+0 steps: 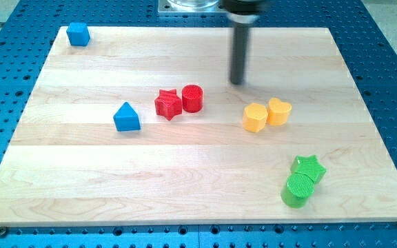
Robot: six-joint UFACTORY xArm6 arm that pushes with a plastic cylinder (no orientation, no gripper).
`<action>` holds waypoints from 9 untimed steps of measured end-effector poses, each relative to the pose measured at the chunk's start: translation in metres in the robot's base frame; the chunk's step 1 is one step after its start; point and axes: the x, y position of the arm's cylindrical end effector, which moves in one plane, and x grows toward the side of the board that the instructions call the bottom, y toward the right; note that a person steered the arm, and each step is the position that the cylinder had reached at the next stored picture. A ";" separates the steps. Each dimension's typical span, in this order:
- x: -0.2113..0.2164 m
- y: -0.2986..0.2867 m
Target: Separate the green blocks from each other
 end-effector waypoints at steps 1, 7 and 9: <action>0.062 0.118; 0.195 0.044; 0.179 0.005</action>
